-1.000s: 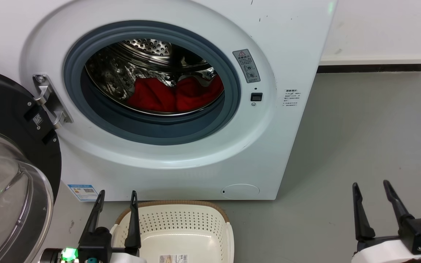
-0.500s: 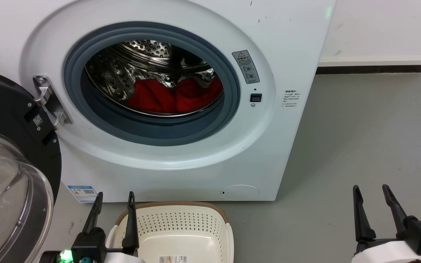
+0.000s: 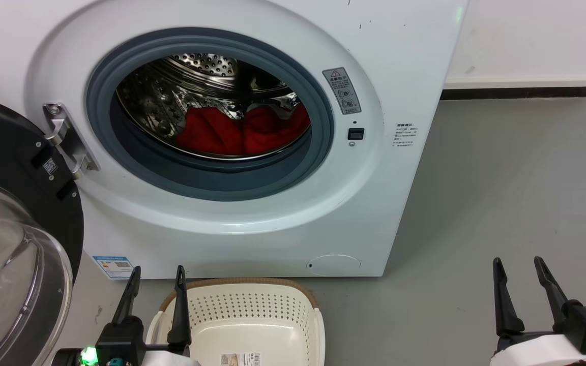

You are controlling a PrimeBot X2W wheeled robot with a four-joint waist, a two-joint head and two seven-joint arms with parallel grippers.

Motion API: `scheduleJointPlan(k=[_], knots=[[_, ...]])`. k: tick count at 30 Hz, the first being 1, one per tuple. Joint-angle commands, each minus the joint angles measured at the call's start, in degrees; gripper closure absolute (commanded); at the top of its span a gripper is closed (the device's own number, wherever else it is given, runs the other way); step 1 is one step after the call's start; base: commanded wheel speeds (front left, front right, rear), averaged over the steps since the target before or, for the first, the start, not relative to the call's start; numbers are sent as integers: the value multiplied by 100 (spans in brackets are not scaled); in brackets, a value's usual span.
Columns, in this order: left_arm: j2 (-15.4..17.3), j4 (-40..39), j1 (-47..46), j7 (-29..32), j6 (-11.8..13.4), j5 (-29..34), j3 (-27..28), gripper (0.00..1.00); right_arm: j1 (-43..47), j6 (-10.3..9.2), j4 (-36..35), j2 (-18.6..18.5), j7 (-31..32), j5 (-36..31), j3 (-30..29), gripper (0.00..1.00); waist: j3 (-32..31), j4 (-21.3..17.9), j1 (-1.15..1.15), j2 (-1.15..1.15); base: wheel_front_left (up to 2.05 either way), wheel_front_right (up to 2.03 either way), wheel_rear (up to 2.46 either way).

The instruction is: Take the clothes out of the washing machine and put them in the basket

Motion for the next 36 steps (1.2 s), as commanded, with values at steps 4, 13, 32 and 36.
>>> scheduleJointPlan(k=[4,13,32,36], knots=[[-11,37,-4,-17,-67,63,18,0,-129,-4,-15,-13,-12,34,16,0,102,-68,0,0,0,0,0],[160,146,-598,-17,-201,149,170,0,-416,-4,-151,-12,-12,114,-58,0,830,-337,0,0,0,0,0],[2102,2555,-4976,502,-905,315,-6,0,-1351,-4,-459,-4,-12,503,144,0,3367,-1346,0,0,0,0,0],[2506,3032,-6173,1146,-935,308,-365,0,-1461,-4,-502,-3,-12,645,256,0,3726,-1518,0,0,0,0,0]])
